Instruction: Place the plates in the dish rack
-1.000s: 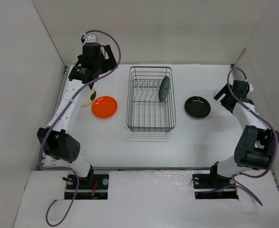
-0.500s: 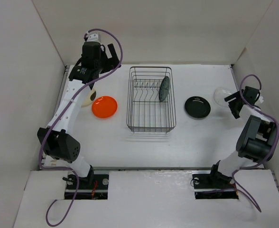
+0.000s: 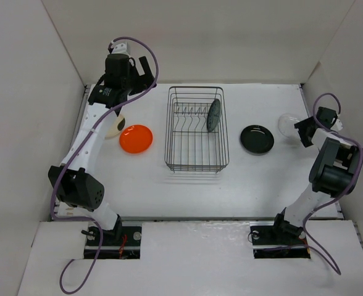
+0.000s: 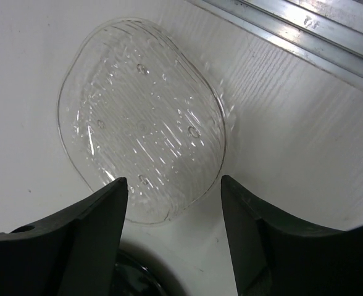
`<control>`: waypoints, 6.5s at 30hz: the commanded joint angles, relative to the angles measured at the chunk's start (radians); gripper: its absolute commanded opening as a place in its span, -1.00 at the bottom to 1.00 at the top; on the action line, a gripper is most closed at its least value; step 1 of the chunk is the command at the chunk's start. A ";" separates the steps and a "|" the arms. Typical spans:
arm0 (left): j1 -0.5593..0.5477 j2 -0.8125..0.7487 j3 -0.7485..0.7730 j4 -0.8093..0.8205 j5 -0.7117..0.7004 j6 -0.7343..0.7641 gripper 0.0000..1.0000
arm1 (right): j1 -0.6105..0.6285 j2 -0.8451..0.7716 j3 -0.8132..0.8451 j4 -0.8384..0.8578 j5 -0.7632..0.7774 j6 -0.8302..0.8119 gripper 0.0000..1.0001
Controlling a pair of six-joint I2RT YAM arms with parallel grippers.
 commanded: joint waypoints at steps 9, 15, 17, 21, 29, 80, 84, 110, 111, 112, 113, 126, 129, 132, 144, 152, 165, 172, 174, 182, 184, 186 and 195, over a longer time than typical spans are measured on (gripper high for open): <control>0.007 -0.012 -0.004 0.046 0.000 0.011 1.00 | -0.005 0.093 0.076 -0.036 0.062 0.010 0.30; 0.007 -0.012 -0.004 0.046 -0.009 0.011 1.00 | -0.005 0.162 0.167 -0.134 0.062 0.010 0.05; 0.007 -0.012 -0.004 0.046 -0.020 0.011 1.00 | -0.005 0.180 0.201 -0.173 0.062 -0.001 -0.03; 0.007 -0.022 -0.004 0.046 -0.029 0.021 1.00 | -0.005 0.202 0.228 -0.208 0.071 -0.001 -0.40; 0.007 -0.031 -0.004 0.046 -0.038 0.021 1.00 | -0.005 0.263 0.300 -0.280 0.071 -0.030 -1.00; 0.134 0.031 0.105 -0.113 -0.291 -0.099 1.00 | 1.125 0.278 1.277 -1.021 1.158 -0.432 -1.00; 0.134 0.031 0.114 -0.113 -0.281 -0.108 1.00 | 1.125 0.323 1.351 -1.142 1.180 -0.279 -1.00; 0.134 0.003 0.085 -0.086 -0.199 -0.108 1.00 | 1.125 0.527 1.475 -1.210 1.235 -0.148 -1.00; 0.134 0.003 0.085 -0.086 -0.190 -0.108 1.00 | 1.125 0.527 1.475 -1.210 1.246 -0.148 -1.00; 0.134 0.003 0.085 -0.086 -0.190 -0.108 1.00 | 1.125 0.527 1.465 -1.201 1.246 -0.148 -1.00; 0.134 0.003 0.085 -0.086 -0.190 -0.108 1.00 | 1.125 0.527 1.465 -1.201 1.257 -0.148 -1.00; 0.134 -0.006 0.067 -0.067 -0.144 -0.108 1.00 | 1.135 0.567 1.434 -1.132 1.277 -0.218 -1.00; 0.134 -0.006 0.067 -0.067 -0.144 -0.108 1.00 | 1.144 0.576 1.425 -1.090 1.268 -0.249 -1.00; 0.134 -0.006 0.067 -0.067 -0.144 -0.108 1.00 | 1.153 0.587 1.425 -1.063 1.268 -0.288 -1.00; 0.134 -0.006 0.067 -0.058 -0.144 -0.099 1.00 | 1.162 0.634 1.425 -1.018 1.268 -0.332 -1.00; 0.134 -0.006 0.067 -0.058 -0.135 -0.099 1.00 | 1.196 0.643 1.405 -0.983 1.222 -0.350 -0.99; 0.134 -0.006 0.067 -0.058 -0.135 -0.099 1.00 | 1.205 0.641 1.396 -0.952 1.157 -0.350 -0.14; 0.134 -0.017 0.067 -0.058 -0.173 -0.090 1.00 | 1.191 0.449 1.307 -0.952 1.099 -0.305 0.75; 0.134 -0.026 0.067 -0.058 -0.195 -0.090 1.00 | 1.158 0.281 1.180 -0.932 1.018 -0.278 1.00; 0.134 -0.015 0.058 -0.038 -0.065 -0.072 1.00 | 0.599 -0.442 0.270 -0.285 0.096 -0.521 1.00; 0.134 -0.015 0.044 -0.015 0.036 -0.058 1.00 | 0.483 -0.488 0.137 -0.257 0.001 -0.521 1.00; 0.134 -0.015 0.013 0.031 0.102 -0.058 1.00 | 0.339 -0.502 0.048 -0.224 -0.174 -0.521 1.00; 0.203 0.041 -0.019 0.120 0.416 -0.096 1.00 | 0.142 -0.418 -0.187 -0.108 -0.388 -0.409 0.92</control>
